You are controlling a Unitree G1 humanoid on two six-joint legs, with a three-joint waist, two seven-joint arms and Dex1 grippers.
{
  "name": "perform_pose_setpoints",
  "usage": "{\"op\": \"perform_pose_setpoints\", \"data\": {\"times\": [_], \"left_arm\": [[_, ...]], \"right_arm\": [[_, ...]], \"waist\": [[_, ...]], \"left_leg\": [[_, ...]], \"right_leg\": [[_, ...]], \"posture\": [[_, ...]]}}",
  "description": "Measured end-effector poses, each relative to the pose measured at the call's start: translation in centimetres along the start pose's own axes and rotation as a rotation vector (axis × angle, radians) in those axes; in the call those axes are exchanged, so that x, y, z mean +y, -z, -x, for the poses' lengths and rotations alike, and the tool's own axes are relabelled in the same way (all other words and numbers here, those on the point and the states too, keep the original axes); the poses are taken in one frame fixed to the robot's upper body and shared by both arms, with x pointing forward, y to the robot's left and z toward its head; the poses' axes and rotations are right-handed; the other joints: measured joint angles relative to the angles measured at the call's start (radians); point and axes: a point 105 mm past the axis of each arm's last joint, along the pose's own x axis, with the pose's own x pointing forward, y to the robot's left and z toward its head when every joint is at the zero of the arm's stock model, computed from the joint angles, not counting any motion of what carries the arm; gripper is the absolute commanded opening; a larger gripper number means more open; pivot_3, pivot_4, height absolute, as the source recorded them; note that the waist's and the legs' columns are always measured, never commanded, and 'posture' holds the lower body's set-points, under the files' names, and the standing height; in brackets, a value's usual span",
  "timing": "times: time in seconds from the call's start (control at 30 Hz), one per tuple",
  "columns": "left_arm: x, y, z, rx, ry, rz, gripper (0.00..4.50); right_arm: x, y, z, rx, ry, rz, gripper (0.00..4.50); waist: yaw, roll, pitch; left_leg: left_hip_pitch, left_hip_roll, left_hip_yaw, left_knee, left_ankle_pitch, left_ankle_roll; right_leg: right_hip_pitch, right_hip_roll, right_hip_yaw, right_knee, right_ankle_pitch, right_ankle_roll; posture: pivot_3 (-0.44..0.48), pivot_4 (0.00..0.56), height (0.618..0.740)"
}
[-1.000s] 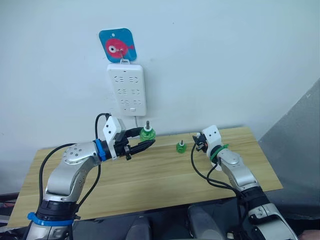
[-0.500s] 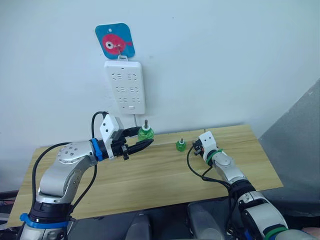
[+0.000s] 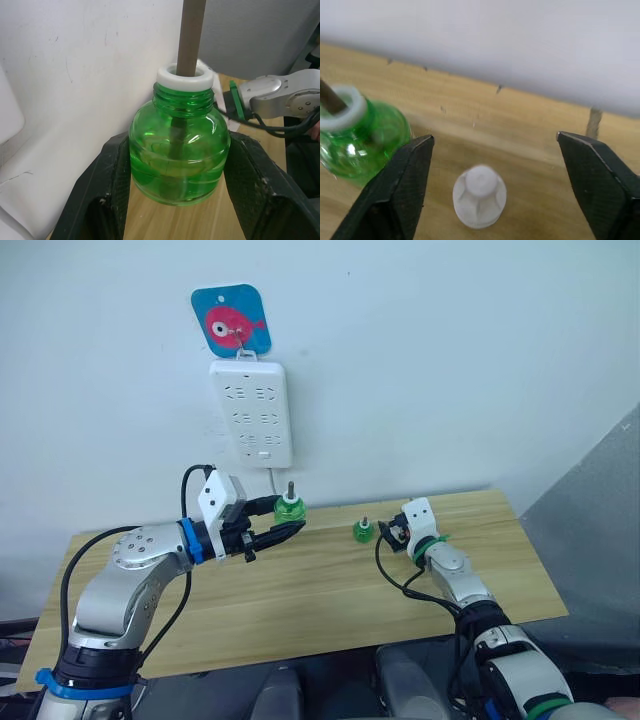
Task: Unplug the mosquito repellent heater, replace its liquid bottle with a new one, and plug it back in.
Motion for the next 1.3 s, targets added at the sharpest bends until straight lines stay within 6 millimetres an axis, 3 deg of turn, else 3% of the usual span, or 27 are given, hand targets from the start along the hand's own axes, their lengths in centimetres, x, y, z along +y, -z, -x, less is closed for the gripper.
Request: {"op": "perform_pose_setpoints", "data": {"times": [0.2,0.4,0.57,0.67,0.83,1.1,1.3], "left_arm": [[0.5,-0.2,-0.7,-0.023,0.016,-0.015,2.3],[1.0,-0.6,-1.7,-0.036,0.062,-0.043,2.3],[0.1,-0.7,-3.1,-0.038,0.189,-0.05,2.3],[-0.5,-1.1,-3.9,-0.05,0.257,-0.063,2.3],[-0.7,-1.7,-4.8,-0.067,0.315,-0.086,2.3],[-0.9,-1.6,-5.3,-0.066,0.342,-0.082,2.3],[-0.9,-1.7,-5.4,-0.07,0.344,-0.087,2.3]], "right_arm": [[0.1,-4.3,4.0,-0.119,-0.073,-0.009,4.06],[3.2,-11.3,10.4,-0.236,-0.323,0.048,4.06],[6.8,-15.8,13.1,-0.3,-0.542,0.004,4.06],[7.8,-16.8,13.4,-0.298,-0.594,-0.006,4.06],[8.0,-18.0,11.9,-0.296,-0.582,-0.03,4.06],[9.1,-17.0,10.7,-0.234,-0.613,-0.025,4.06],[9.2,-17.7,10.3,-0.253,-0.62,-0.028,4.06]], "waist": [[0.012,0.0,0.0],[0.011,0.0,-0.001],[-0.006,-0.002,-0.003],[-0.016,-0.005,-0.006],[-0.038,-0.005,-0.007],[-0.069,-0.005,-0.007],[-0.071,-0.005,-0.007]], "left_leg": [[0.0,0.0,0.0,-0.002,0.0,0.0],[0.0,0.0,0.001,-0.001,0.0,-0.001],[0.0,0.001,0.0,-0.001,0.001,-0.001],[-0.001,0.0,0.0,-0.001,0.001,-0.001],[-0.001,0.0,0.0,-0.002,0.001,-0.001],[-0.001,0.0,0.0,-0.002,0.001,-0.001],[-0.001,0.0,-0.001,-0.002,0.001,-0.001]], "right_leg": [[-0.001,0.0,0.0,-0.001,0.0,0.0],[-0.001,-0.001,0.0,-0.001,0.0,0.001],[0.0,0.0,-0.001,-0.001,-0.001,0.001],[0.0,0.0,-0.001,-0.001,0.0,0.0],[-0.001,0.0,-0.001,-0.001,0.0,0.0],[-0.001,-0.001,-0.001,-0.001,0.0,0.0],[-0.001,-0.001,-0.001,-0.001,0.0,0.0]], "posture": [[-0.121,0.168,0.74],[-0.173,0.15,0.74],[-0.227,0.125,0.74],[-0.248,0.12,0.74],[-0.256,0.116,0.74],[-0.251,0.117,0.74],[-0.246,0.117,0.74]]}}
